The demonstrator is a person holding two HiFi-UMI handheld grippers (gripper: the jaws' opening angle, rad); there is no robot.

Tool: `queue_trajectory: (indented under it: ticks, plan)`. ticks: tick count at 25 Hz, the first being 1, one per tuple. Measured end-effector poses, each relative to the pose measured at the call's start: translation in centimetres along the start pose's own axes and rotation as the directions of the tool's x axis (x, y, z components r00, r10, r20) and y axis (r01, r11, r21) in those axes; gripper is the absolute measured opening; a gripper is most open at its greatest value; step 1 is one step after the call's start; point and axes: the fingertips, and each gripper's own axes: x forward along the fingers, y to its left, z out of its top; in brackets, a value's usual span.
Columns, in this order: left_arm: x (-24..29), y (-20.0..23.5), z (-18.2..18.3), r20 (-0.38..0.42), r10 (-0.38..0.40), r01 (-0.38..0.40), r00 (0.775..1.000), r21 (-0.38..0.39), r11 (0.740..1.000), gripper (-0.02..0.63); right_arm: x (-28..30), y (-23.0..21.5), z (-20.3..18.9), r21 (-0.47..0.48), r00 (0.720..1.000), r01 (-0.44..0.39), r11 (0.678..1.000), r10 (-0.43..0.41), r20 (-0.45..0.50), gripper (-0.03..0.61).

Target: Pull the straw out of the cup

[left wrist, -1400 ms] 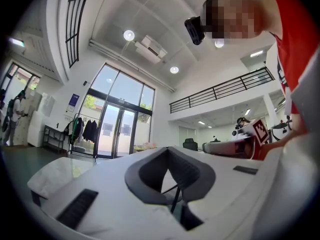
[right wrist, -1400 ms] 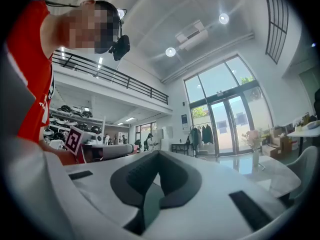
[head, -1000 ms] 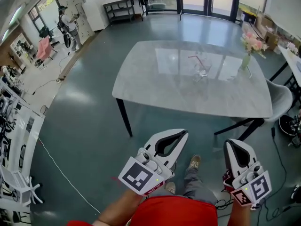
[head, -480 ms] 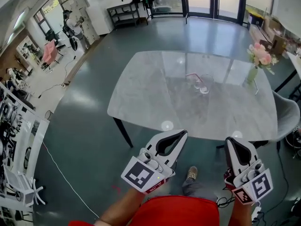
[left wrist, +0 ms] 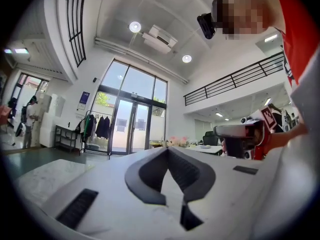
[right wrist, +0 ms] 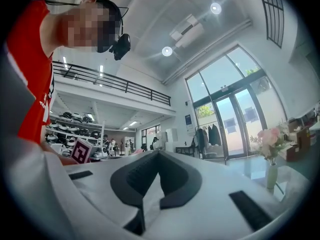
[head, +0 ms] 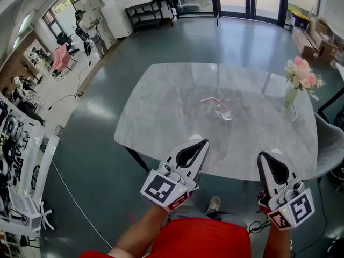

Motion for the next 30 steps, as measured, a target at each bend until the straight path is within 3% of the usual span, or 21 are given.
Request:
queue_trajectory:
  ticks: [7, 13, 16, 21, 30]
  plan:
    - [4.1, 2.9, -3.3, -0.083, 0.037, -0.039, 0.996, -0.013, 0.999, 0.009, 1.7, -2.0, -0.9, 0.022, 1.000, -0.005, 1.000, 0.006, -0.030, 0.009]
    - [7.4, 5.3, -6.5, -0.151, 0.038, -0.042, 0.988, -0.026, 0.999, 0.015, 2.7, -3.6, -1.0, 0.023, 0.998, 0.044, 0.999, -0.043, -0.036, 0.009]
    - [9.0, 6.8, -8.3, -0.184, 0.037, -0.044, 0.982, -0.035, 0.998, 0.034, 3.4, -4.1, -1.3, 0.018, 0.997, 0.062, 0.998, -0.061, -0.043, 0.009]
    - [11.1, 9.1, -11.6, -0.251, 0.044, -0.065, 0.967, -0.074, 0.995, 0.135, 4.5, -4.7, -2.0, 0.024, 0.995, 0.086, 0.996, -0.085, -0.057, 0.009]
    - [15.9, 12.4, -16.2, -0.332, 0.051, -0.103, 0.942, -0.139, 0.985, 0.182, 4.8, -6.4, -2.6, 0.016, 0.987, 0.134, 0.991, -0.132, -0.091, 0.009]
